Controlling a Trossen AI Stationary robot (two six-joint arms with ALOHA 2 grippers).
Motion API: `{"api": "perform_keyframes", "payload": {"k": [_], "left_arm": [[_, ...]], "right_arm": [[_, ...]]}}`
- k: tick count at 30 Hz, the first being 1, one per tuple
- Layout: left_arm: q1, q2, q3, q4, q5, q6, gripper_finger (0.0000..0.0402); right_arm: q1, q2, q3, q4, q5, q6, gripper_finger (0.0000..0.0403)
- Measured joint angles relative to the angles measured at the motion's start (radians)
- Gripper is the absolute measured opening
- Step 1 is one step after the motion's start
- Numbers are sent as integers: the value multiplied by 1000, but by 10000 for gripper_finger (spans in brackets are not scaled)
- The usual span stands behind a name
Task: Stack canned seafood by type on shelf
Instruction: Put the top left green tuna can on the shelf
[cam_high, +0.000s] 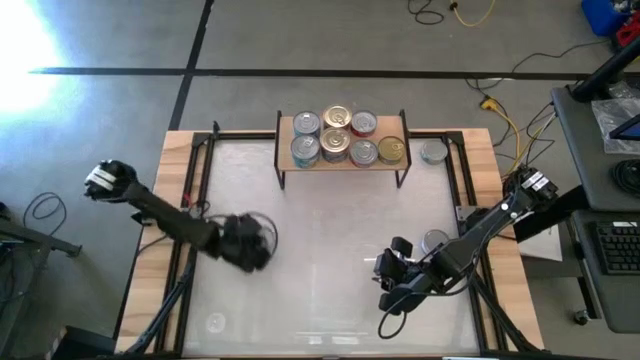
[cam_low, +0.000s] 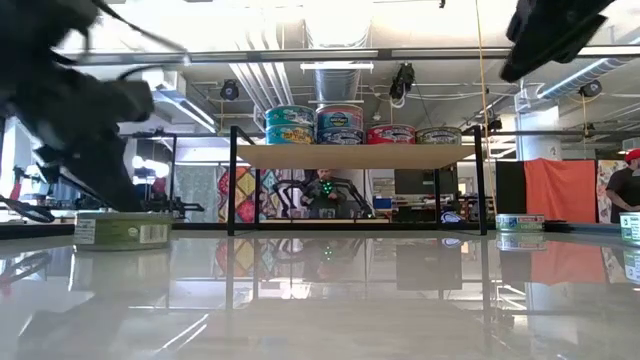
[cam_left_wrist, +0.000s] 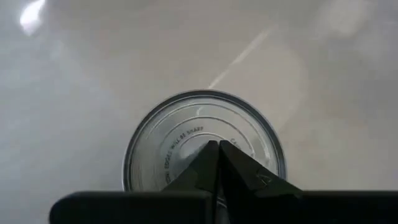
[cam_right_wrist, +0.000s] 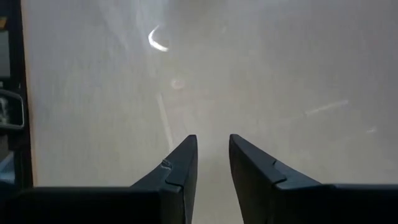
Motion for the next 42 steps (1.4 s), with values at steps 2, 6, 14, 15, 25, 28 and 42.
{"api": "perform_keyframes", "payload": {"k": [2, 6, 14, 15, 25, 28, 42], "left_arm": [[-60, 42, -4, 162, -38, 109, 0], [-85, 177, 0, 453, -79, 261, 0], [-101, 319, 89, 772, -52, 533, 0], [-110, 309, 101, 774, -52, 560, 0], [-237, 57, 94, 488, -76, 578, 0], [-305, 17, 92, 340, -82, 479, 0], [-453, 266, 89, 364, -157, 141, 0]], "right_arm": [[0, 4, 0, 11, 38, -33, 79], [-1, 17, 0, 58, 68, -103, 83], [-9, 67, 0, 131, 146, -160, 150], [-12, 77, 0, 133, 159, -160, 161], [-70, 204, 0, 233, 161, -239, 263], [-104, 232, 0, 266, 163, -284, 283], [-274, 320, 0, 307, 187, -272, 283]]}}
